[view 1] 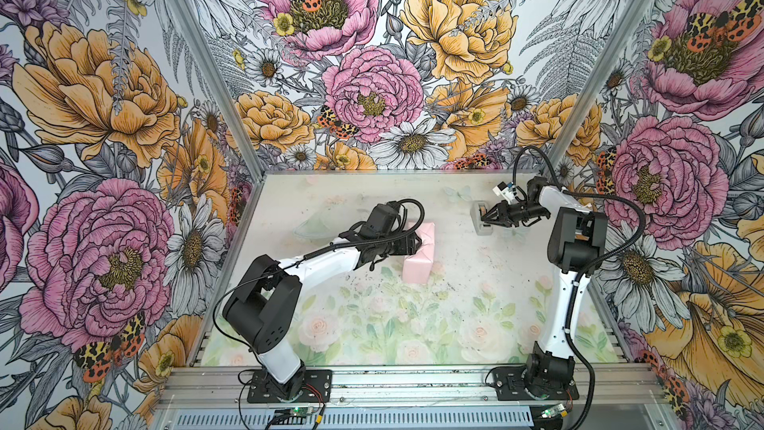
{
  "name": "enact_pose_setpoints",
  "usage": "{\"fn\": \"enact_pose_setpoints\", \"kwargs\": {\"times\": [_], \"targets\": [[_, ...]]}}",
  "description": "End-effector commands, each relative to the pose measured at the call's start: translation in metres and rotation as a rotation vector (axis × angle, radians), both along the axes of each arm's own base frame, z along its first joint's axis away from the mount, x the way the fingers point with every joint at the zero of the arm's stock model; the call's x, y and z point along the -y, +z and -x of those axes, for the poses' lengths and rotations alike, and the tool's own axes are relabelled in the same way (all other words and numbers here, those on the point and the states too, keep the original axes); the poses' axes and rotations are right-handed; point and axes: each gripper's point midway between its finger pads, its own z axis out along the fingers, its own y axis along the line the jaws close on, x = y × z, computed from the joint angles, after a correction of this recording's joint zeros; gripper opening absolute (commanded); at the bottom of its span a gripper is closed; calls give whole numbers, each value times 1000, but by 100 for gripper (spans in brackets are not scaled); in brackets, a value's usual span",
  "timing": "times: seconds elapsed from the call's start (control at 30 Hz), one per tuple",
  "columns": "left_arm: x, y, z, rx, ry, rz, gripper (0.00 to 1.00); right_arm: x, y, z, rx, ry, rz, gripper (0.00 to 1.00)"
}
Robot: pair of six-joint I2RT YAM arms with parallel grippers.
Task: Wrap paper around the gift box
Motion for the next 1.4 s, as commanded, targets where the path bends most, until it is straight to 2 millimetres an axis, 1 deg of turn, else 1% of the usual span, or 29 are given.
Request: {"fn": "enact_pose_setpoints", "kwargs": {"times": [0.0, 0.17, 0.5, 0.73, 0.9, 1.17, 1.37], "targets": [[-31, -64, 21, -130, 23, -222, 70, -5, -23, 15, -99, 22, -28, 27], [-32, -62, 20, -124, 27, -221, 70, -7, -22, 13, -93, 22, -71, 24], [-30, -60, 19, -118, 24, -218, 70, -4, -18, 10, -87, 8, -145, 23], [-30, -60, 18, -115, 23, -221, 70, -6, -19, 11, -94, 7, -196, 20], [-29, -59, 18, -111, 21, -221, 70, -7, -19, 10, -92, 7, -216, 16], [-30, -58, 17, -106, 25, -223, 70, -8, -16, 9, -87, 5, -239, 16], [-30, -59, 18, -107, 23, -226, 70, -9, -14, 9, -81, 7, -248, 13]]}}
